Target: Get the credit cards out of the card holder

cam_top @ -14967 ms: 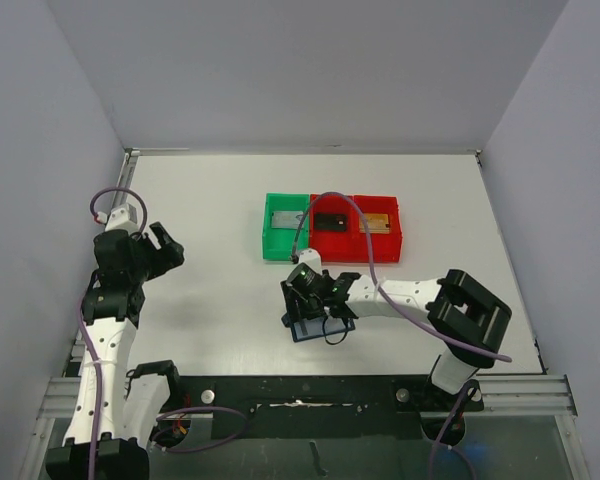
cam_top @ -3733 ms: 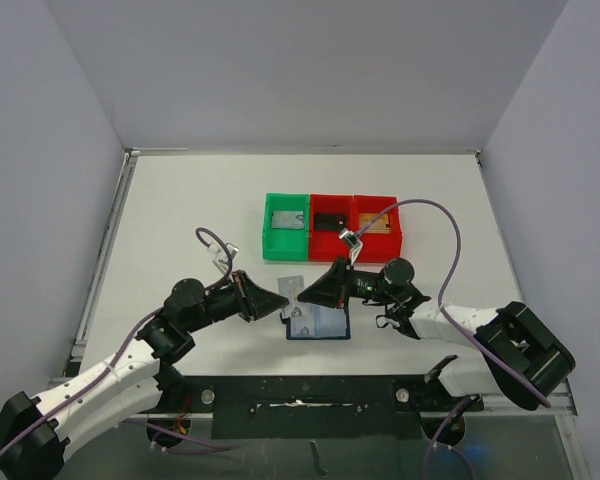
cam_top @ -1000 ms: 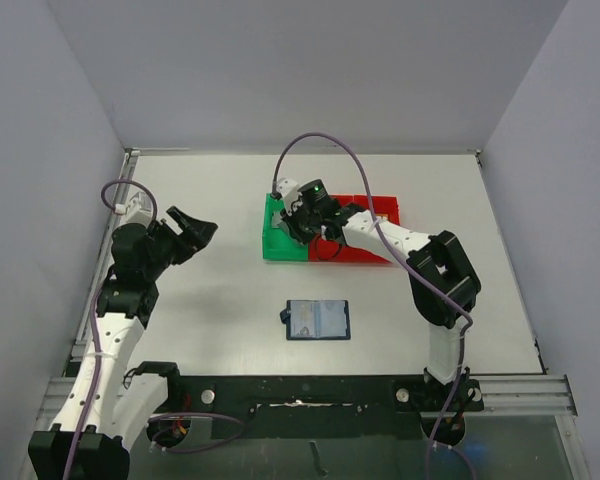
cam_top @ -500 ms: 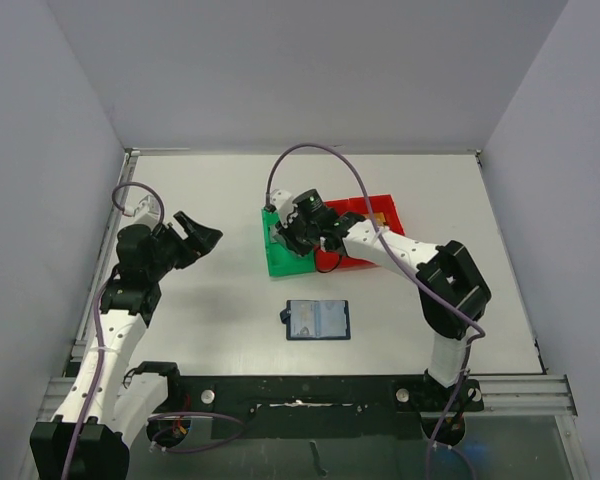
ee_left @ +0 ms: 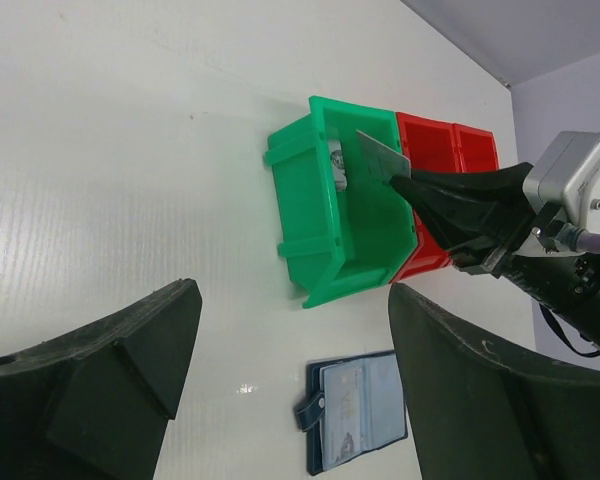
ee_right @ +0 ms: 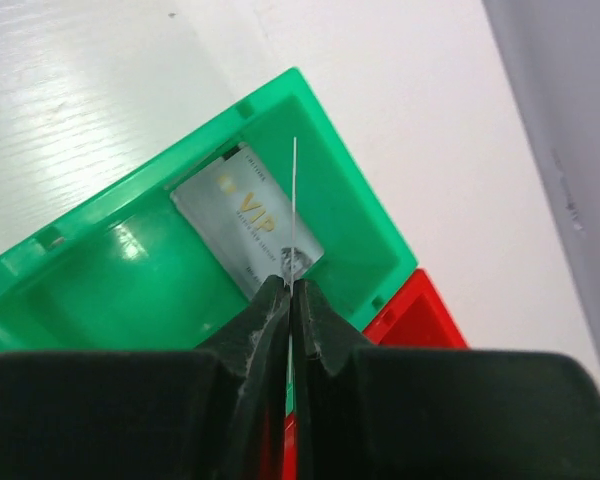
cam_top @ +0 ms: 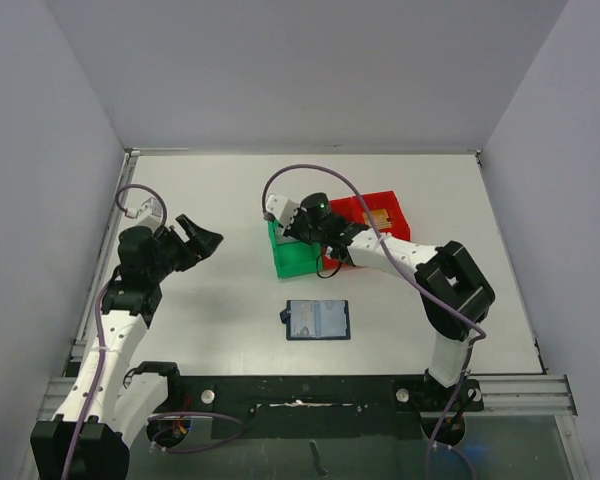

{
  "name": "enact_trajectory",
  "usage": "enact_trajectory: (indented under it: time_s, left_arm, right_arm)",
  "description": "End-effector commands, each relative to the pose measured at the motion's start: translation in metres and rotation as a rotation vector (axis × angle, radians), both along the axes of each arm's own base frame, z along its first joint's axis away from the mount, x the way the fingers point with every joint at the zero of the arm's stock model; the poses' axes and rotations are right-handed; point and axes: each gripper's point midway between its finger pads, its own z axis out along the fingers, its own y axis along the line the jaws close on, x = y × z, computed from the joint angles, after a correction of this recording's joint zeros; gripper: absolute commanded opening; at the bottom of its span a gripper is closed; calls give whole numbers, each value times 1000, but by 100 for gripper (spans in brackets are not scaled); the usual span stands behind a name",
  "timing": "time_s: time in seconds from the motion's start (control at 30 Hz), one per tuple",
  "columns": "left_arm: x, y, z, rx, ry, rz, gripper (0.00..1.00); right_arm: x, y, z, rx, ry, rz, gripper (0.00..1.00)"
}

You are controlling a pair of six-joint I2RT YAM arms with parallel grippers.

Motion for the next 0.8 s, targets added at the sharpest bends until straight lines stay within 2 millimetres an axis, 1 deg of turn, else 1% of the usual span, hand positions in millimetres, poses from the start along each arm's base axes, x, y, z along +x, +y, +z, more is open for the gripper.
enact_trajectory:
  time_s: [0.0, 0.03, 0.07, 0.17, 0.23, 0.27, 0.33, 0.47, 0.6, 0.77]
  left_arm:
    - [3, 2, 36, -6, -111, 4, 76]
    - [0, 1, 40, -17, -126, -1, 76]
    - [-2, 1, 43, -19, -140, 2, 76]
    - [-6, 5, 37, -6, -136, 23, 76]
    - [-5, 6, 35, 8, -124, 21, 76]
    - [-5, 9, 30, 17, -102, 35, 76]
    - [-4, 16, 44, 27, -123, 77, 75]
    - [-12, 24, 65, 33, -202, 125, 75]
    - [-19, 33, 72, 38, -215, 177, 75]
    - [-34, 47, 93, 22, -311, 262, 75]
  right_arm:
    - [30, 12, 38, -27, -285, 57, 0]
    - [33, 13, 40, -34, -316, 63, 0]
    - [36, 13, 38, -75, -343, 90, 0]
    - [39, 16, 27, -168, -357, 140, 0]
    - [38, 14, 20, -206, -345, 171, 0]
    - [37, 13, 17, -216, -343, 184, 0]
    - [35, 11, 13, -240, -352, 200, 0]
    - [35, 13, 5, -262, -357, 224, 0]
    - [42, 16, -2, -282, -356, 209, 0]
    - [45, 22, -10, -305, -363, 204, 1]
